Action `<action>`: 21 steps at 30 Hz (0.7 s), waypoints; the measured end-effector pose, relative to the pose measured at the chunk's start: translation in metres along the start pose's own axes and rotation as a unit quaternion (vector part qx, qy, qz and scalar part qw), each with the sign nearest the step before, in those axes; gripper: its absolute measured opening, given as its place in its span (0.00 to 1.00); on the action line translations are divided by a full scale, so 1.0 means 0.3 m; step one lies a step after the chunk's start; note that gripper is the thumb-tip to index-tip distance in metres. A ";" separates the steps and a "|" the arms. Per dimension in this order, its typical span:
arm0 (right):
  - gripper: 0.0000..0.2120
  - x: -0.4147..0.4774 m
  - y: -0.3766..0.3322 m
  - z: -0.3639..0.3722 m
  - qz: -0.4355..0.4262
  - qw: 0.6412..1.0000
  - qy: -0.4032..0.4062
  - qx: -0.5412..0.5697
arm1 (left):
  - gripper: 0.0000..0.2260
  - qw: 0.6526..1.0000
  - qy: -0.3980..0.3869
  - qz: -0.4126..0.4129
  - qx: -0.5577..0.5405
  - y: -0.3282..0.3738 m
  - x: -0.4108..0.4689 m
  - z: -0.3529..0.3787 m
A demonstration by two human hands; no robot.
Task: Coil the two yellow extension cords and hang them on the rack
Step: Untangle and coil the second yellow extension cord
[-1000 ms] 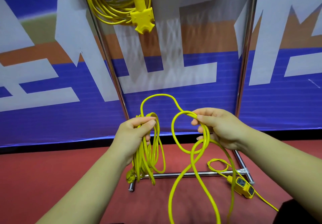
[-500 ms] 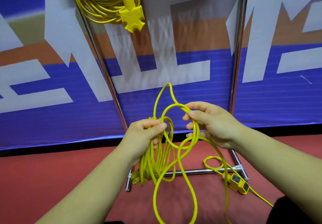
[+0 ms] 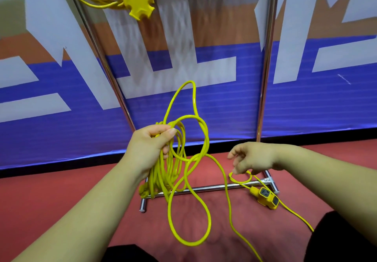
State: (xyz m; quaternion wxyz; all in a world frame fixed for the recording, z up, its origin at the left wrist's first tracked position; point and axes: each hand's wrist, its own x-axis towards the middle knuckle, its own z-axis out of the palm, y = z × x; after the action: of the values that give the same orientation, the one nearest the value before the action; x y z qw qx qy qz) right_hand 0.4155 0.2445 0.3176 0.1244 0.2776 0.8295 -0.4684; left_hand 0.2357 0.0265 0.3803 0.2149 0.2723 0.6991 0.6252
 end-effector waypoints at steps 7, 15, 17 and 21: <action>0.18 0.056 0.078 0.149 -0.015 0.994 -0.058 -0.097 | 0.10 0.999 0.011 0.024 -0.030 -0.014 0.018 -0.005; 0.07 0.001 0.008 0.048 -0.053 0.995 0.052 0.064 | 0.10 1.000 0.014 0.007 -0.022 -0.038 0.028 -0.022; 0.06 -0.027 -0.052 0.019 -0.095 0.981 0.110 0.128 | 0.09 1.000 0.011 0.001 -0.021 -0.038 0.027 -0.022; 0.04 -0.075 -0.150 -0.025 -0.153 0.933 0.190 0.265 | 0.11 1.000 0.001 -0.001 -0.026 -0.031 0.029 -0.024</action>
State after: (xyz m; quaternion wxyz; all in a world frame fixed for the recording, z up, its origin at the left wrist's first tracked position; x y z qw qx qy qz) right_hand 0.4081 0.2249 0.3640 -0.1871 0.2543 0.7158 -0.6228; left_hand 0.2235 0.0260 0.3722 0.2217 0.2656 0.6830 0.6433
